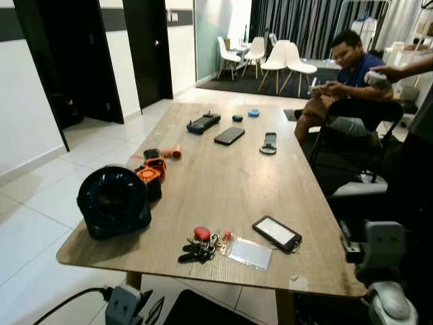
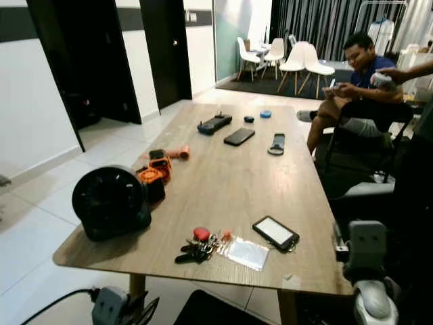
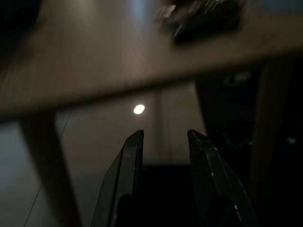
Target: Hang keys on a hook
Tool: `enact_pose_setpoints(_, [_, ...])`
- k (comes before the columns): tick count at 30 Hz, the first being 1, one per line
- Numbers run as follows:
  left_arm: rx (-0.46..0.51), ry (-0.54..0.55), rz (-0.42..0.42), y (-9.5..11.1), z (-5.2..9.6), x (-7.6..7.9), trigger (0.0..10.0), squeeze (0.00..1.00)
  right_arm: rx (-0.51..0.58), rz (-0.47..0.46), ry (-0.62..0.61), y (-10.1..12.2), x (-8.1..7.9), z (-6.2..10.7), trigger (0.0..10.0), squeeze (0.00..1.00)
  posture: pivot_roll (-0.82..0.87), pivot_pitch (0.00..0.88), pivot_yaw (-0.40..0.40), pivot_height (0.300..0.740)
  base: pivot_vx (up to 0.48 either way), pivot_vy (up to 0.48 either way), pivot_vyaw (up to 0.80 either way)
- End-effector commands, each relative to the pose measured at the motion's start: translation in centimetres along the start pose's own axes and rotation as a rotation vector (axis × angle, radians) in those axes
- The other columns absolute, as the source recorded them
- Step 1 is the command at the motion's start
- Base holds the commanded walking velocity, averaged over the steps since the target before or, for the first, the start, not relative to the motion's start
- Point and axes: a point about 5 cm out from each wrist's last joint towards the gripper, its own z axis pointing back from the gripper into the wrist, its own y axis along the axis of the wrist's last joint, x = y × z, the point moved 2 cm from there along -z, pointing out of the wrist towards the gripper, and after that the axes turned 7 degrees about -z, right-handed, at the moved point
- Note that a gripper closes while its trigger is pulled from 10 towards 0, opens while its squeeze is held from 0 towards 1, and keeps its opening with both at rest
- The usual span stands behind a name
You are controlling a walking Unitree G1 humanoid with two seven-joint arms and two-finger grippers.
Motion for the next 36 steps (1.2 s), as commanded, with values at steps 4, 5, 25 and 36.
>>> enact_pose_setpoints(4, [0.06, -0.093, 0.028, 1.6, -0.7, 0.9, 10.0, 0.0, -0.12, -0.004, 0.097, -1.4, -2.0, -0.7, 10.0, 0.0, 0.01, 0.063, 0.006, 0.74, 0.0, 0.0, 0.0])
enact_pose_setpoints(5, [0.07, -0.111, 0.029, 1.9, -0.7, 1.0, 10.0, 0.0, -0.132, -0.006, 0.117, -1.5, -2.5, -0.9, 10.0, 0.0, 0.01, 0.063, 0.006, 0.74, 0.0, 0.0, 0.0])
enact_pose_setpoints(25, [0.22, -0.227, 0.032, 7.1, -2.9, 2.9, 10.0, 0.0, -0.211, 0.025, 0.299, -2.6, -6.4, 0.0, 10.0, 0.0, 0.01, 0.068, 0.008, 0.74, 0.0, 0.0, 0.0])
enact_pose_setpoints(36, [0.192, -0.249, 0.032, 7.1, -2.5, 3.2, 10.0, 0.0, -0.236, 0.044, 0.334, -3.2, -6.9, 1.1, 10.0, 0.0, 0.01, 0.068, 0.006, 0.74, 0.0, 0.0, 0.0])
